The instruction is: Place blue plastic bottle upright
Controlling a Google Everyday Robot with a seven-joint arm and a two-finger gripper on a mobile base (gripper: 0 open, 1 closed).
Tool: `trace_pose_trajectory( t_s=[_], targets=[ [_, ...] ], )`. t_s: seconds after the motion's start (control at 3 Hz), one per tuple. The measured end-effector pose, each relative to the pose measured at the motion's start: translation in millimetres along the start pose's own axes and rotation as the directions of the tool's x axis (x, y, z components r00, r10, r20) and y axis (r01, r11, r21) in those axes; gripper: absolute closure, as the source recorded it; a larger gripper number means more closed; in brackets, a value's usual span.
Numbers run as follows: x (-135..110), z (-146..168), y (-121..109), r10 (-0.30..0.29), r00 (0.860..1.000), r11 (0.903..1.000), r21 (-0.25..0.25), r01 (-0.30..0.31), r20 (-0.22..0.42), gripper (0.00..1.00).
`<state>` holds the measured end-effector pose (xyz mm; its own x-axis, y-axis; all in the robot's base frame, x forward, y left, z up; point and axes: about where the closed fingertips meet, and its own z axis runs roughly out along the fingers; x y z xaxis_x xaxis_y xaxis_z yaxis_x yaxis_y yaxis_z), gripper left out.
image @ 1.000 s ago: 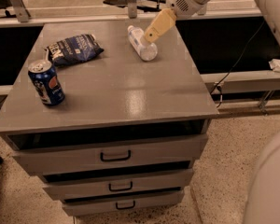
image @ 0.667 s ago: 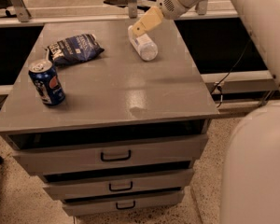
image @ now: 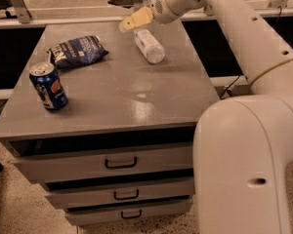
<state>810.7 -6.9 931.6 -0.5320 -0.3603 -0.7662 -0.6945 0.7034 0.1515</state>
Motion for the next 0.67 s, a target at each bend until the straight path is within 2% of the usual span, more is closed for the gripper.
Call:
trace_pose_trajectory(
  t_s=[0.33, 0.67],
  targets=[
    [1.2, 27.0, -11.4, 0.101, 0.995, 0.9948, 0.017, -0.1, -0.021, 0.0],
    [8.0, 41.5, -25.3, 0.145, 0.987, 0.9878, 0.066, -0.141, -0.065, 0.0]
  ],
)
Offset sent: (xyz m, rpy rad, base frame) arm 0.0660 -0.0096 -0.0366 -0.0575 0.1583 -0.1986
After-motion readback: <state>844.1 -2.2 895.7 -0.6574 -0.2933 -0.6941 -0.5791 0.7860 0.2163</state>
